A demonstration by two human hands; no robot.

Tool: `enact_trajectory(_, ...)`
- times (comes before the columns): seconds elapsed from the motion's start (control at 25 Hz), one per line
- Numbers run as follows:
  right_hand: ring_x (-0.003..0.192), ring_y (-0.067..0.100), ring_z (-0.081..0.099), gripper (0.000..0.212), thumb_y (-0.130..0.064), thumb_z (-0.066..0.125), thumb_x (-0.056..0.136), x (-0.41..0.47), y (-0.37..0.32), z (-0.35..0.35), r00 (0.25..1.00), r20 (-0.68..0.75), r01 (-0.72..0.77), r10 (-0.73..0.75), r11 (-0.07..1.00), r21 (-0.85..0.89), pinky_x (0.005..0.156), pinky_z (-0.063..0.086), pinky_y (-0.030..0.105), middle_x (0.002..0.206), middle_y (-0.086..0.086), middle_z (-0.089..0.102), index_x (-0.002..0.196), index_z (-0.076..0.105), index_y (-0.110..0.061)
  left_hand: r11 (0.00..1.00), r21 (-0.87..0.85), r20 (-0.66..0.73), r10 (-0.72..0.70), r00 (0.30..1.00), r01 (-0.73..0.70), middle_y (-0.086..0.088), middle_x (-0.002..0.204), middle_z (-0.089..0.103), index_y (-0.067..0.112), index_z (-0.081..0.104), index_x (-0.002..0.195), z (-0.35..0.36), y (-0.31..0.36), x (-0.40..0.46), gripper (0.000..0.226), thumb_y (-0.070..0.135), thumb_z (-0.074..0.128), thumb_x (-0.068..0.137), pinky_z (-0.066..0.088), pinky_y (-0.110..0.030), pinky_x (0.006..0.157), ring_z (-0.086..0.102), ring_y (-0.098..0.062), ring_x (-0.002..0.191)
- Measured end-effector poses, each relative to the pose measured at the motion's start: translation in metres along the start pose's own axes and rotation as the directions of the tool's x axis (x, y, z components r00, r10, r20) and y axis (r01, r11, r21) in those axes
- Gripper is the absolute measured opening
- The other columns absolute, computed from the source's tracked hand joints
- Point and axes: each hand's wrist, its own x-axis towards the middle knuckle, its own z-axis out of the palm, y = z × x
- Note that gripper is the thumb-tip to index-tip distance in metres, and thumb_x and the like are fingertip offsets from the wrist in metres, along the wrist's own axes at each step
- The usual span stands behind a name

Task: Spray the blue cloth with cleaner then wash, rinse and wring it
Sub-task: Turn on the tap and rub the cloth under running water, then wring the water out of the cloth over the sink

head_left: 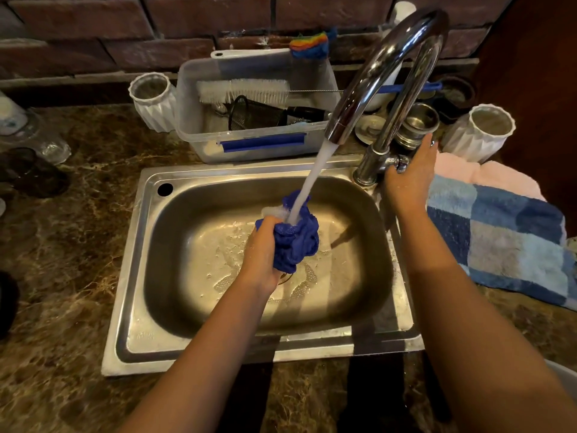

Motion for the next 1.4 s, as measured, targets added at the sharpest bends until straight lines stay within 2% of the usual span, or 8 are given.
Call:
enact_trajectory(0.16,0.128,0.021,0.046,0.072,-0.007,0.046,0.082,0.011,0.001,-0.002,0.987,-0.072,-0.126,0.145,0.967,0.222,0.106,0.034,0.031,0.145,0.006,0.043,0.147,0.017,-0.018,1.0,-0.025,-0.009,0.011,1.0,-0.011,-0.003,0.058,0.037,0.016,0.057,0.067,-0.001,0.002,0.002,0.017,0.02,0.047,0.08,0.017,-0.026,0.045,0.029,-0.016,0.047)
enact_trajectory(0.52,0.134,0.023,0.04,0.078,-0.039,0.065,0.077,0.002,0.002,0.007,0.992,-0.09,-0.074,0.09,0.982,0.172,0.112,0.033,0.041,0.146,0.006,0.043,0.143,0.028,-0.018,0.994,-0.113,-0.043,-0.005,0.999,0.0,0.0,0.075,0.063,0.019,0.061,0.088,0.0,0.001,-0.001,0.011,0.024,0.053,0.082,0.041,-0.02,0.044,0.058,-0.014,0.059)
enact_trajectory(0.8,0.129,0.024,0.043,0.066,-0.029,0.06,0.082,-0.038,-0.013,-0.009,0.977,0.134,-0.208,0.167,0.889,0.407,0.102,0.043,0.04,0.142,0.008,0.043,0.14,0.03,-0.018,0.99,-0.129,-0.035,0.045,0.998,-0.049,-0.002,0.08,0.061,0.019,0.055,0.082,-0.003,0.007,-0.016,0.005,0.018,0.05,0.084,0.04,-0.028,0.06,0.057,-0.018,0.069)
enact_trajectory(0.88,0.122,0.022,0.048,0.052,-0.033,0.056,0.087,-0.086,-0.029,-0.012,0.874,0.445,-0.378,0.197,0.85,0.367,0.091,0.046,0.036,0.135,0.003,0.048,0.135,0.037,-0.025,0.989,-0.131,-0.014,0.06,0.998,-0.061,-0.004,0.082,0.062,0.018,0.055,0.085,-0.006,0.01,-0.024,0.006,0.017,0.05,0.084,0.041,-0.03,0.064,0.057,-0.021,0.073)
enact_trajectory(1.0,0.116,0.02,0.054,0.062,-0.046,0.06,0.077,-0.144,-0.052,-0.015,0.567,0.822,-0.574,0.059,0.744,0.342,0.088,0.052,0.044,0.129,-0.004,0.052,0.134,0.041,-0.031,0.997,-0.033,0.107,0.071,0.992,-0.068,-0.006,0.084,0.063,0.015,0.056,0.09,-0.009,0.019,-0.043,0.012,0.01,0.047,0.084,0.047,-0.029,0.067,0.059,-0.022,0.079)
enact_trajectory(1.2,0.086,0.021,0.063,0.046,0.012,0.049,0.081,-0.15,-0.063,-0.026,0.774,0.63,-0.494,0.062,0.683,0.539,0.063,0.055,0.033,0.115,0.012,0.059,0.107,0.05,-0.026,0.93,0.295,0.265,0.142,0.954,-0.221,-0.007,0.103,0.062,0.02,0.054,0.11,-0.031,0.04,-0.07,0.028,0.004,0.051,0.088,0.054,-0.029,0.062,0.061,-0.02,0.086)
enact_trajectory(1.32,0.093,0.026,0.062,0.057,0.019,0.042,0.078,-0.149,-0.061,-0.037,0.783,0.621,-0.5,0.024,0.618,0.606,0.07,0.053,0.037,0.119,0.014,0.057,0.1,0.053,-0.033,0.914,0.284,0.311,0.197,0.93,-0.289,-0.008,0.108,0.063,0.016,0.052,0.12,-0.038,0.046,-0.078,0.035,0.004,0.055,0.087,0.057,-0.025,0.061,0.064,-0.017,0.086)
enact_trajectory(1.4,0.105,0.025,0.059,0.058,0.015,0.044,0.078,-0.15,-0.063,-0.041,0.793,0.609,-0.429,0.006,0.715,0.552,0.077,0.054,0.038,0.127,0.012,0.054,0.108,0.052,-0.034,0.928,0.213,0.284,0.241,0.928,-0.306,-0.005,0.101,0.066,0.015,0.054,0.117,-0.036,0.049,-0.081,0.037,0.001,0.059,0.083,0.053,-0.023,0.054,0.065,-0.012,0.077)
